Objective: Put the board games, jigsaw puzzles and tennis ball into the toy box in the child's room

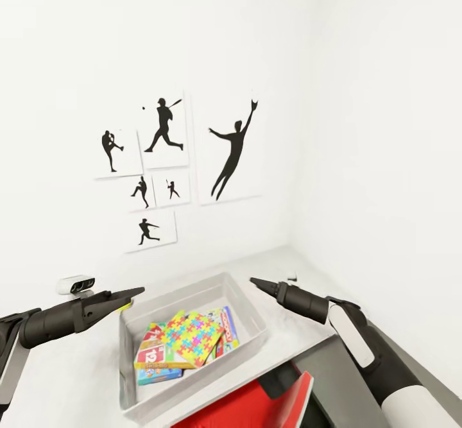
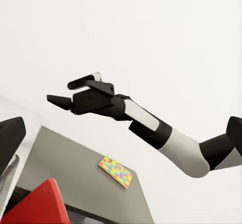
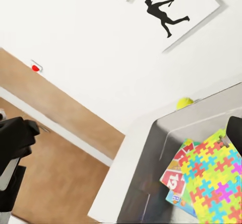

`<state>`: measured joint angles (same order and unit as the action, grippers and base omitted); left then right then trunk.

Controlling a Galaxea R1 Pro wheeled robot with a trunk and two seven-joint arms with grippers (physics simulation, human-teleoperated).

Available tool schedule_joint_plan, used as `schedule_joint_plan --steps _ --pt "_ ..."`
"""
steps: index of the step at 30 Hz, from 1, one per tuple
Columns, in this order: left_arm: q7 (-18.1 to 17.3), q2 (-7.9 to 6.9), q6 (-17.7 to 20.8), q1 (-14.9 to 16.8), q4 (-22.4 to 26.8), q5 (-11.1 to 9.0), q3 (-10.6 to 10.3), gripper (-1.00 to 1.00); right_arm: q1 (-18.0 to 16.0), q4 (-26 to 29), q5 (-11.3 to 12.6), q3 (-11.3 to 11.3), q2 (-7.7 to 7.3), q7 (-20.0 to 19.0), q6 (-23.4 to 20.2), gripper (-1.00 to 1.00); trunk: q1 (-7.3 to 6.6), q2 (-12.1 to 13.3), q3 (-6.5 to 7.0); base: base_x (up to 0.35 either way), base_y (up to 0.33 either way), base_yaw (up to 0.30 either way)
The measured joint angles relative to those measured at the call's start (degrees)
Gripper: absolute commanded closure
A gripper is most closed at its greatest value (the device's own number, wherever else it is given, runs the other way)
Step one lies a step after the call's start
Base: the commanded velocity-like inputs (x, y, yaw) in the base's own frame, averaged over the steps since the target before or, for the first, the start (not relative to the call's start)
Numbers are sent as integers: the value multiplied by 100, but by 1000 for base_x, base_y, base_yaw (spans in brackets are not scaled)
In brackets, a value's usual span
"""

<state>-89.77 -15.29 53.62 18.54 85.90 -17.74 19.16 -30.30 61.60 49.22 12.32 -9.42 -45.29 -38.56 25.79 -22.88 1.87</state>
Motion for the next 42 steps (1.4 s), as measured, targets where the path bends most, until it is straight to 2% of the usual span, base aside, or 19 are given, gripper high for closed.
schedule_joint_plan --steps 4,12,17,42 --pt "0 0 0 0 -1 1 0 -100 1 -17 -2 -14 -28 -50 6 -100 0 0 36 -302 0 -113" --pt "0 0 -38 1 -4 0 -1 -100 4 -53 -2 -282 -38 -73 1 -100 0 0 106 -298 0 -158" --pt "-1 1 -177 1 -4 -5 -1 -100 9 -57 -2 -325 -50 -76 0 -100 -2 -1 148 -208 0 -183" --pt "-1 -5 -228 1 -2 -6 8 -100 11 -98 -17 -423 -83 -71 9 -100 -3 0 350 -17 0 -194"
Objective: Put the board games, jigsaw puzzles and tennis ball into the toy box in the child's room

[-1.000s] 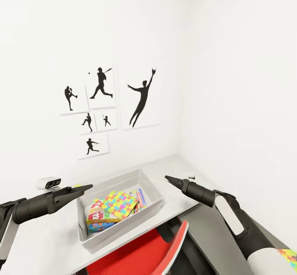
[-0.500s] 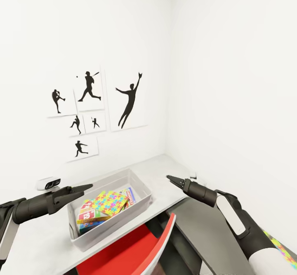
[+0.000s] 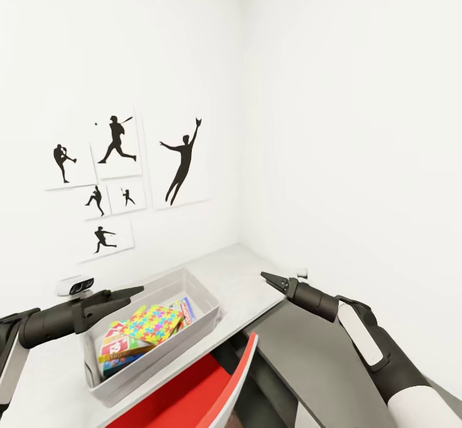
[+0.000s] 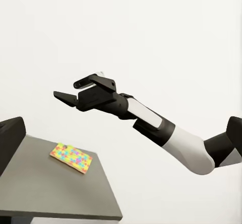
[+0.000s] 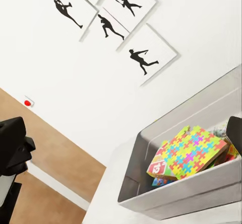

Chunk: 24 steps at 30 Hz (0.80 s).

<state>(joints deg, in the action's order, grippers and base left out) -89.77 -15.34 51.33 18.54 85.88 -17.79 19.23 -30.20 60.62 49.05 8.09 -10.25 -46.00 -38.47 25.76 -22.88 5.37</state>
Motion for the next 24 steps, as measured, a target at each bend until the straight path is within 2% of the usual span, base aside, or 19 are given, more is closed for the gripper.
schedule_joint_plan --steps 10,17,24 --pt "0 3 0 -1 -2 0 0 -100 0 -10 -3 -2 -4 -3 -1 -100 0 0 77 0 0 -206" --pt "0 6 0 -2 -2 0 -1 -100 0 -12 18 -2 -95 -3 4 -100 0 0 131 0 0 -209" --pt "0 6 0 -3 0 0 -4 -100 0 -12 23 -2 -116 -1 8 -100 0 0 184 0 0 -210"
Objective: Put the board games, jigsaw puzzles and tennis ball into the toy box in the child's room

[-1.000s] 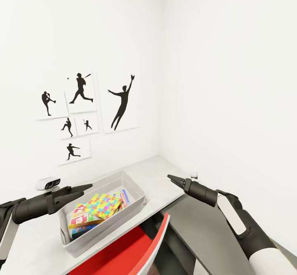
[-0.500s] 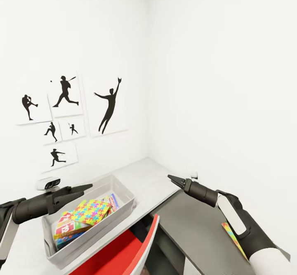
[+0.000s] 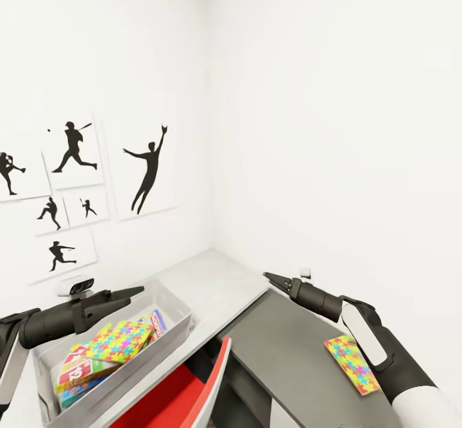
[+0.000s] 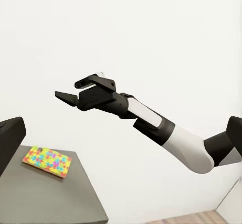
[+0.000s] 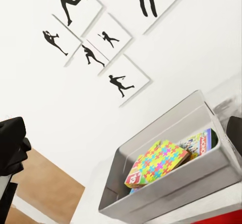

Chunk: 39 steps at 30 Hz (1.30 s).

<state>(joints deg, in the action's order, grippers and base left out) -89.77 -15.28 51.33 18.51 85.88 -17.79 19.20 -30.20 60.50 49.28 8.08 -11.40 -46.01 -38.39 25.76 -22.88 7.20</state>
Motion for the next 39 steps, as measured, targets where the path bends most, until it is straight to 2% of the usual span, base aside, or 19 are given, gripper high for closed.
schedule_joint_plan --steps 39 --pt "0 -9 0 -6 -2 0 11 -100 0 -109 -14 -159 1 4 9 -100 0 0 285 0 0 -215"
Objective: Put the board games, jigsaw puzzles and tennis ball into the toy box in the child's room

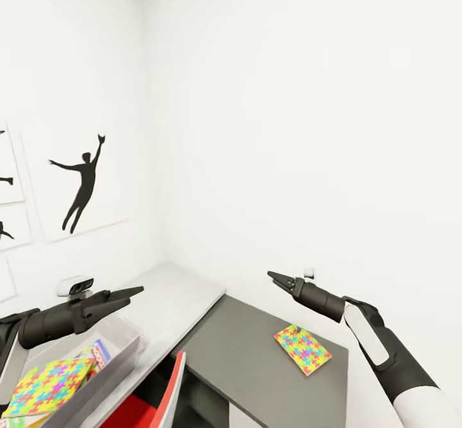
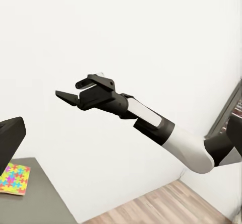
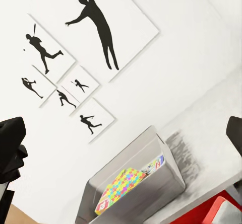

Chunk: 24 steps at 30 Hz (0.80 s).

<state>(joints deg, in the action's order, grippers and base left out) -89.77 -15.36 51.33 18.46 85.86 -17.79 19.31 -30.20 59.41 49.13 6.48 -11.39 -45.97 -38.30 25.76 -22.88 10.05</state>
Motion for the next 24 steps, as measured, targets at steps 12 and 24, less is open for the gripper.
schedule_joint_plan --steps 12,24 --pt "0 -71 0 0 0 -10 -7 -100 0 -47 3 -21 0 0 0 -100 0 0 86 -93 0 -219" --pt "1 -80 0 -1 1 -18 -7 -100 -1 -52 5 -42 -2 0 183 -100 0 1 147 -14 0 -154"
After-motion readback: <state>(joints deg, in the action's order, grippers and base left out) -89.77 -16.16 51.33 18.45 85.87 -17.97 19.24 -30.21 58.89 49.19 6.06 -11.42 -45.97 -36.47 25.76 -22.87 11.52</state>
